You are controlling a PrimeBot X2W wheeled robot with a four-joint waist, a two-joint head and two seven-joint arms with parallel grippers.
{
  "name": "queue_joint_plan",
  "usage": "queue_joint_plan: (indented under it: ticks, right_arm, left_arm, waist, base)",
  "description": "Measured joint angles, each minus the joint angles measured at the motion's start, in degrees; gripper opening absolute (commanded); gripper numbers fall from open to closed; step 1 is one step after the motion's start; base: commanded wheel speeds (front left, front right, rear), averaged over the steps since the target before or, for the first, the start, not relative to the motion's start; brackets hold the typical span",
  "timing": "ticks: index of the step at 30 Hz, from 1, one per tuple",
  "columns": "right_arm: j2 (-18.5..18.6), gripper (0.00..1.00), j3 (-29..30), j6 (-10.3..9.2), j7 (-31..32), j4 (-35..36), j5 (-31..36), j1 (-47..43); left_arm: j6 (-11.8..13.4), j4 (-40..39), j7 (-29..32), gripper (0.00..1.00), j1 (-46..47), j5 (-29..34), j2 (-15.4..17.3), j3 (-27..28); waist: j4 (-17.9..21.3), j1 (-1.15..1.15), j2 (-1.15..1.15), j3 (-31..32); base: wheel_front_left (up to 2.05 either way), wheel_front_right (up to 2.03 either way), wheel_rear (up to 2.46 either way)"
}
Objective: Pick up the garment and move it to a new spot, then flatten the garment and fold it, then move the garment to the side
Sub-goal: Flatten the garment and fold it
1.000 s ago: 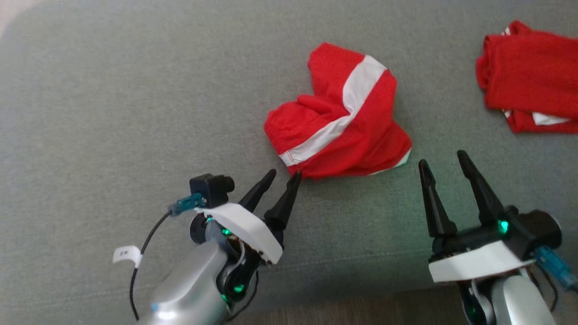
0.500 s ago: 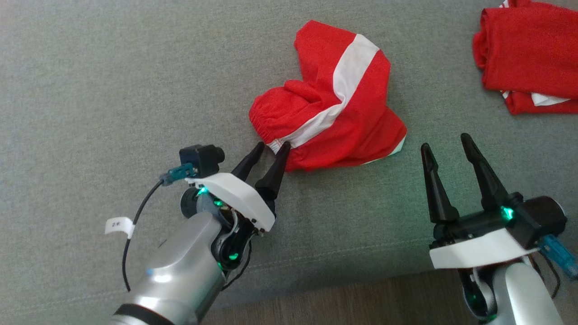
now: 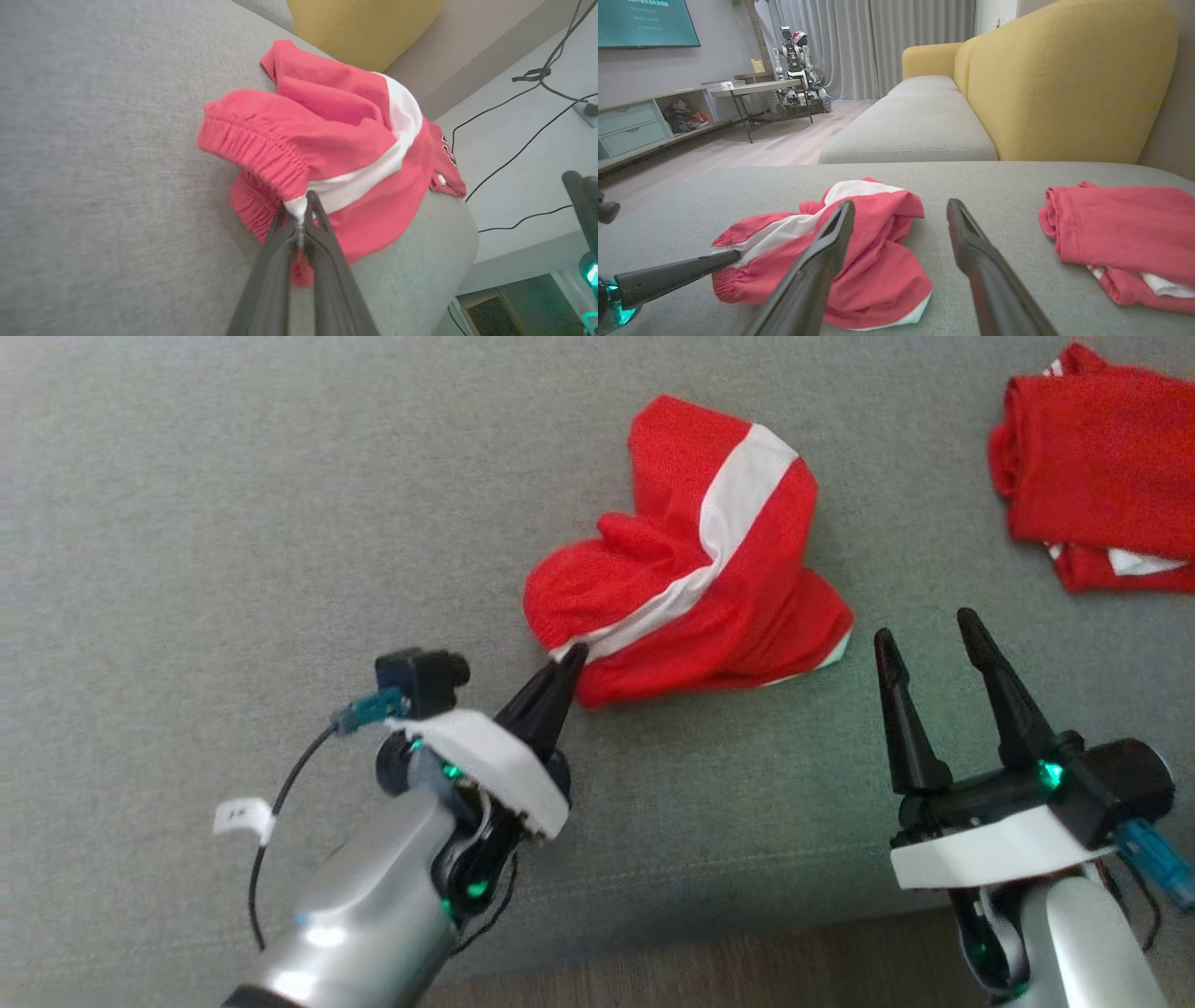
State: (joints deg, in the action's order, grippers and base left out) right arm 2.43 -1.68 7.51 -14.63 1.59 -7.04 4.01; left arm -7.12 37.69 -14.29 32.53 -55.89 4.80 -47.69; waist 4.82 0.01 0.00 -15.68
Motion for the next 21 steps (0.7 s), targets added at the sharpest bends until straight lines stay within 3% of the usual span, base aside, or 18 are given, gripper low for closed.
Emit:
queue_joint_plan:
  ticks: [6,13,17,21]
  right_arm:
    - [0.01,1.0,-0.91,0.0,0.0,-0.41,0.0,-0.19]
    - [0.03,1.0,-4.11,0.0,0.0,-5.33,-0.07,-0.48]
    - [1.4,1.0,-6.55,0.0,0.0,-9.8,-2.26,0.22]
    - [3.78,1.0,-8.17,0.0,0.0,-15.16,-8.99,4.0]
  left_arm:
    - [0.13,-6.15,0.0,0.0,-6.8,6.41,5.6,0.4]
    - [4.31,-12.89,0.0,0.0,-14.07,10.36,15.04,1.44]
    - [6.53,-14.84,0.0,0.0,-15.18,11.32,18.37,2.33]
    - [8.03,-16.33,0.0,0.0,-15.38,11.88,19.41,2.69]
  waist:
    - [-2.52,0.0,0.0,1.67]
    - [-7.17,0.0,0.0,2.68]
    - [-9.55,0.0,0.0,2.83]
    - [-11.0,0.0,0.0,2.67]
  base:
    - [0.0,0.0,0.0]
    - [0.0,0.0,0.0]
    - [0.0,0.0,0.0]
    - [0.0,0.0,0.0]
